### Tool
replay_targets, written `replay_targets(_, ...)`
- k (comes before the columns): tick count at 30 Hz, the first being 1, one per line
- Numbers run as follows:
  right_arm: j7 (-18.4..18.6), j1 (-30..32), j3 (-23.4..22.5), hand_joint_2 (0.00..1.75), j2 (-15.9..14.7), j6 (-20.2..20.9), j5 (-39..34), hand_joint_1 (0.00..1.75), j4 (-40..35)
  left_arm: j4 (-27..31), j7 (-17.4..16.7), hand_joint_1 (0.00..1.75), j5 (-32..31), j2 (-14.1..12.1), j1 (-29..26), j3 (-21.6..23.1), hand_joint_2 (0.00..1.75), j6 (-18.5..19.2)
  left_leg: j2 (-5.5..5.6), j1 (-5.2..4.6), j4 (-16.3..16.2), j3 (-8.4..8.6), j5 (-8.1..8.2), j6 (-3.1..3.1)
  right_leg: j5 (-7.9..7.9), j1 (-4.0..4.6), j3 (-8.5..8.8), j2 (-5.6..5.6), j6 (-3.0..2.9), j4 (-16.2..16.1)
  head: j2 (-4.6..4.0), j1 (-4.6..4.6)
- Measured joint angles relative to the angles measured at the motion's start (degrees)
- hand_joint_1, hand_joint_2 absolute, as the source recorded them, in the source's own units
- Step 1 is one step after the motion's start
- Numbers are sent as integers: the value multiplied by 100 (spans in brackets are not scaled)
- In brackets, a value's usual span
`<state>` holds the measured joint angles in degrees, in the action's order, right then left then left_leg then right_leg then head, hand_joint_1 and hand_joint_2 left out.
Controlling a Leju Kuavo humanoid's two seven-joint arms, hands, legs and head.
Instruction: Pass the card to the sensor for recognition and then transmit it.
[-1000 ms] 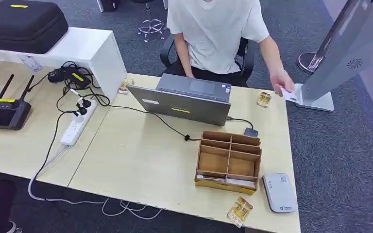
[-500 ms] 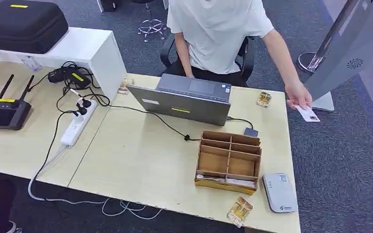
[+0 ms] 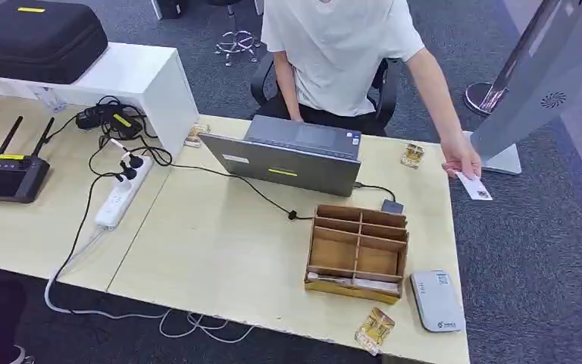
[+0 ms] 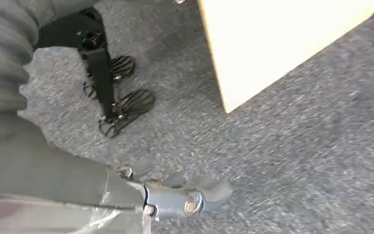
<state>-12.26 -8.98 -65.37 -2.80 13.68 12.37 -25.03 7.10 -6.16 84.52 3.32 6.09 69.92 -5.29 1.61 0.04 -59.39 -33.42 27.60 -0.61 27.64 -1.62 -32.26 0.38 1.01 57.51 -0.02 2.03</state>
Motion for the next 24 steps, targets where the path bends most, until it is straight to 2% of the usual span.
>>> replay_targets(9, -2, -7, -7, 175, -55, -4, -2, 0, -22, 0, 0, 0, 0, -2, 7, 9, 175, 0, -1, 5, 2, -2, 0, 2, 1, 13, -2, 1, -5, 0, 0, 0)
replay_targets(10, -43, -19, -7, 175, -55, -4, 34, 0, -22, 0, 0, 0, -2, -2, 5, 11, 175, 0, -1, 5, 6, -17, 0, 1, 0, 13, 5, 0, -4, 4, 0, 0)
replay_targets(11, -255, -140, 21, 175, -81, -2, 340, 0, -140, 0, 2, 0, -28, -7, -1, 24, 175, -2, -1, 5, 14, -80, -1, 2, -3, 14, 20, 0, -3, 15, 0, -4)
replay_targets(12, -400, -429, 121, 175, -81, 0, 787, 0, -449, 0, 2, 0, -48, -13, 0, 55, 175, -2, -11, -5, 12, -87, -10, 6, -27, -4, -17, 16, -31, 29, 2, -13)
replay_targets(13, -189, -913, 292, 175, -101, -31, 1178, 0, -802, 0, 13, 0, -66, -26, 8, 85, 175, -2, -81, -27, 9, -99, -24, 6, -52, -31, -81, 91, -14, 45, 0, -15)
replay_targets(14, 273, -1498, 536, 175, -214, -138, 1384, 0, -1096, 0, 17, 0, -74, -46, 41, 114, 175, 0, -154, -51, 0, -104, -34, -7, -77, -63, -138, 166, 1, 51, 0, 15)
replay_targets(15, 567, -1998, 764, 175, -335, -221, 1390, 0, -1251, 0, 17, 0, -74, -61, 75, 140, 175, 4, -178, -54, -2, -104, -43, -22, -86, -69, -152, 181, 18, 50, 0, 48)
replay_targets(17, 807, -2690, 1216, 175, -516, -398, 1298, 0, -1603, 0, 35, 0, -68, -79, 90, 188, 175, 17, -125, -49, -14, -77, -78, -38, -90, -51, -146, 128, 25, 37, 0, 39)
replay_targets(19, 872, -3111, 1564, 175, -583, -431, 1211, 0, -1916, 0, 44, 0, -29, -83, 59, 199, 175, 31, -68, -35, -18, -83, -96, -19, -98, -33, -119, 77, 20, 36, 0, 33)
replay_targets(22, 1014, -3306, 1984, 175, -603, -387, 1158, 0, -2285, 0, 72, 0, 24, -92, 53, 229, 175, 33, -43, -37, -16, -98, -98, -20, -98, -32, -114, 48, 19, 45, 0, 31)
replay_targets(24, 877, -3501, 2296, 175, -627, -143, 1344, 0, -2535, 0, 96, 0, 109, -118, 39, 264, 175, 61, -32, -37, -16, -118, -108, -22, -100, -36, -136, 34, 17, 52, 0, 33)
